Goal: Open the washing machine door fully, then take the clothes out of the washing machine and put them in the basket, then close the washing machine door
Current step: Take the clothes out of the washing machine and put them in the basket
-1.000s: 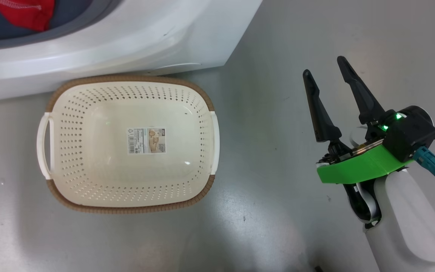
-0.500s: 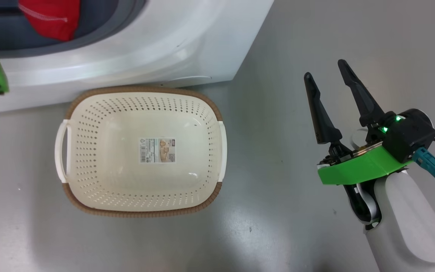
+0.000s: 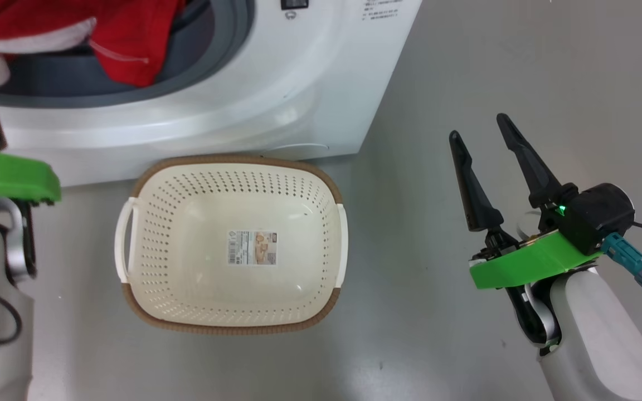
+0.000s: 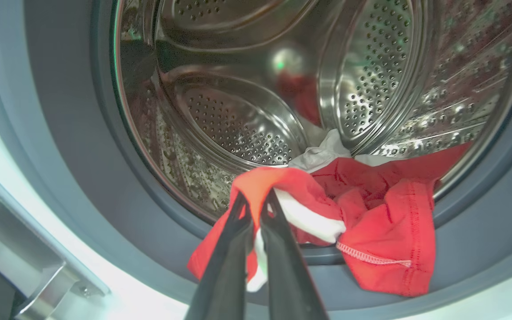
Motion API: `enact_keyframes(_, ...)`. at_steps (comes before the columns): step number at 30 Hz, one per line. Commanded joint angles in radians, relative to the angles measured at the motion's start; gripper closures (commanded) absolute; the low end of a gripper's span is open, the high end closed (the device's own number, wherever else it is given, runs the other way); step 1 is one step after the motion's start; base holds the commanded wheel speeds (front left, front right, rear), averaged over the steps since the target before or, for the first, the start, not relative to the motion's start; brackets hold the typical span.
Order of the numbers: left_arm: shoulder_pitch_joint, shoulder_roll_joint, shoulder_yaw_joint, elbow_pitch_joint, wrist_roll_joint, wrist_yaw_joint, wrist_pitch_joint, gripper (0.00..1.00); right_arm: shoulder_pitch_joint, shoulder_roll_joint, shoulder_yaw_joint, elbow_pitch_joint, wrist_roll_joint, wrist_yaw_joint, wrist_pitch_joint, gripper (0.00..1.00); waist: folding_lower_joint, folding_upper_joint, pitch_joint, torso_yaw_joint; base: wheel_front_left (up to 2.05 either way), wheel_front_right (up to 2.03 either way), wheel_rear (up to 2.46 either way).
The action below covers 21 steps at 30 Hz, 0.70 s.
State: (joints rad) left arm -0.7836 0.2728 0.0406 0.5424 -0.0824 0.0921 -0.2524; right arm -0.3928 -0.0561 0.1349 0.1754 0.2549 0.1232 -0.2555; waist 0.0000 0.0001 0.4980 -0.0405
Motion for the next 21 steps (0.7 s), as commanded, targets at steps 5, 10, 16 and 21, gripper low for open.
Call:
enact_keyframes(5, 0.149, 0.012, 0.027, -0.219, 0.005, -0.002, -0.009, 1.0, 0.041, 0.006, 0.014, -0.005, 0.004, 0.008, -0.006, 0.0, 0.0, -0.0001, -0.089, 0.029, 0.0, 0.0, 0.0)
enact_keyframes(10, 0.213, -0.016, 0.058, -0.316, -0.028, -0.016, -0.009, 1.0, 0.055, 0.006, 0.015, 0.003, 0.005, 0.008, -0.006, 0.0, 0.0, -0.0001, -0.129, 0.032, 0.0, 0.0, 0.0)
enact_keyframes(16, 0.281, -0.044, 0.098, -0.469, -0.049, -0.041, -0.009, 1.0, 0.077, 0.006, 0.013, 0.008, 0.007, 0.008, -0.006, 0.0, 0.0, -0.0001, -0.166, 0.035, 0.0, 0.0, 0.0)
enact_keyframes(21, 0.345, -0.079, 0.115, -0.614, -0.051, -0.057, -0.009, 1.0, 0.094, 0.006, 0.019, 0.01, 0.019, 0.008, -0.006, 0.0, 0.0, -0.0001, -0.198, 0.027, 0.0, 0.0, 0.0)
